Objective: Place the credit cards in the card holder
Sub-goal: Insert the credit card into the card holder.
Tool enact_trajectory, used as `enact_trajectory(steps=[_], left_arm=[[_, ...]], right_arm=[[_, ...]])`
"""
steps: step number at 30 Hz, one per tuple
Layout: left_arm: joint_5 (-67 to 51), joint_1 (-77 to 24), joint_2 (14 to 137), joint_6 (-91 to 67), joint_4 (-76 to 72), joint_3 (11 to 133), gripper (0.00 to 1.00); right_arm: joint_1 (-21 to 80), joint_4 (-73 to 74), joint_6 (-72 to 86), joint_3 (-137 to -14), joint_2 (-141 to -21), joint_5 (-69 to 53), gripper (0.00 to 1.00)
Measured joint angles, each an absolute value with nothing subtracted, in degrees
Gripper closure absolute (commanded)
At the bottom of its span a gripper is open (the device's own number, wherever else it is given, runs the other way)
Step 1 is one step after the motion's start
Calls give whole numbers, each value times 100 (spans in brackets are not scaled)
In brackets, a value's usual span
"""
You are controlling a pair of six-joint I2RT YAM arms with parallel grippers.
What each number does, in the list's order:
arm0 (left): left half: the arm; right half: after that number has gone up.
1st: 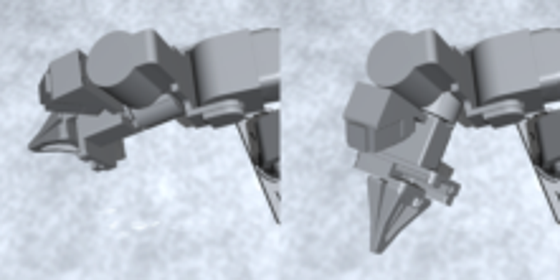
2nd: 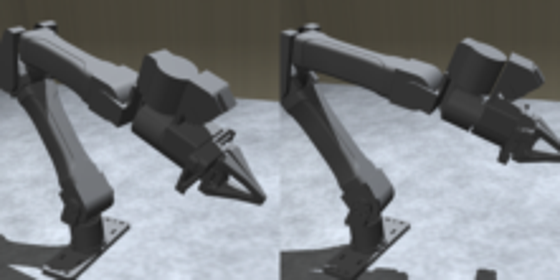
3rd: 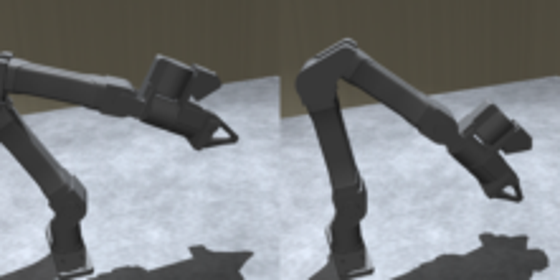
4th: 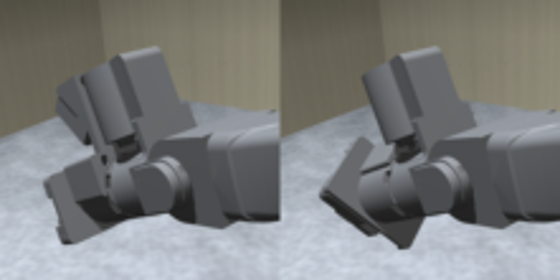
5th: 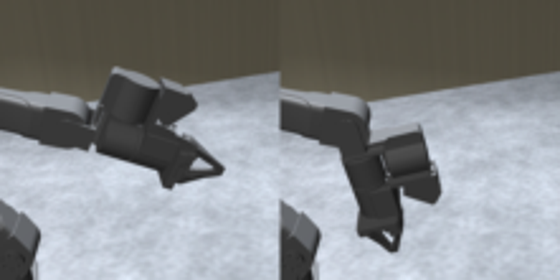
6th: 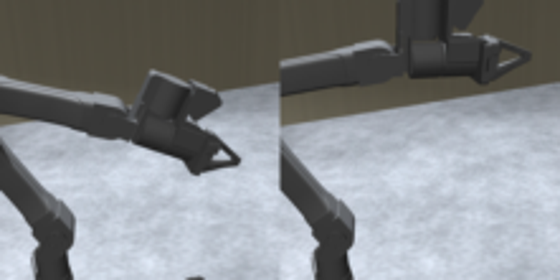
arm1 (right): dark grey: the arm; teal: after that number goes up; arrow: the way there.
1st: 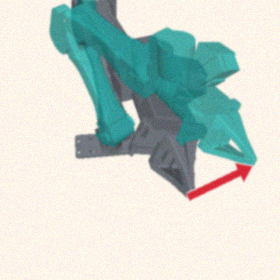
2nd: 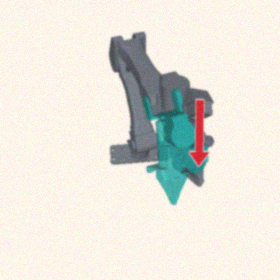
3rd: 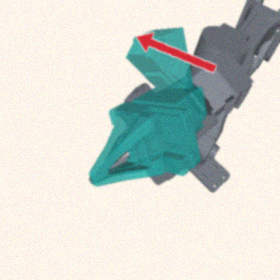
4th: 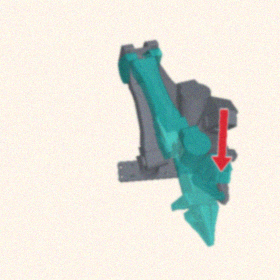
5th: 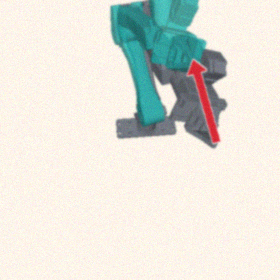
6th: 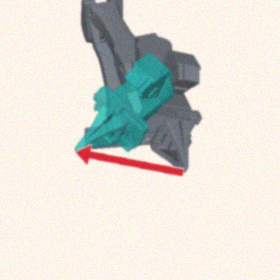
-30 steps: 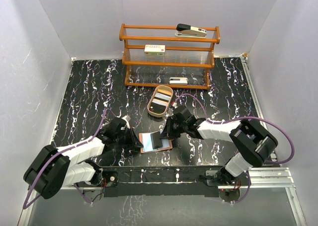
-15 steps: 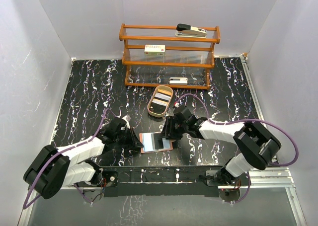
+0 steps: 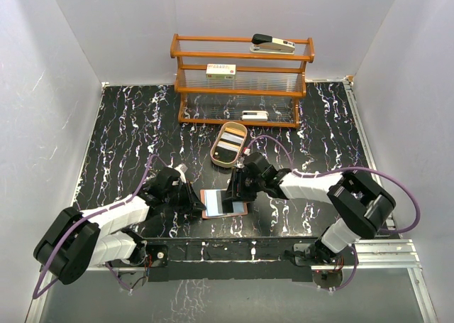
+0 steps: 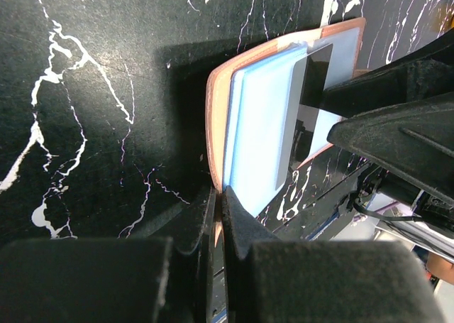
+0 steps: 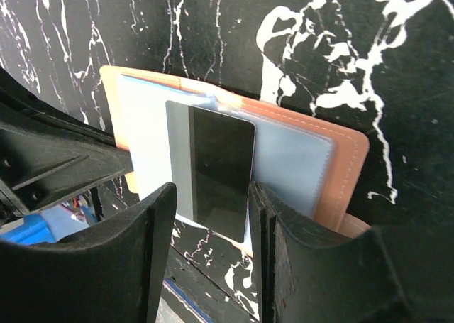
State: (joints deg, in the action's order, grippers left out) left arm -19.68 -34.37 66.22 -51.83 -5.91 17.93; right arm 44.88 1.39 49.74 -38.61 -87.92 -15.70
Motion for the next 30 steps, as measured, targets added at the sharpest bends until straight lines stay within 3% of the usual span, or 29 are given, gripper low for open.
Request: enact_trajectory(steps=[30], left_arm=[[-2169, -3437, 6788, -5203, -864, 1723, 100]], right_arm=[[4838, -322, 4613, -4117, -9126, -1905, 57]])
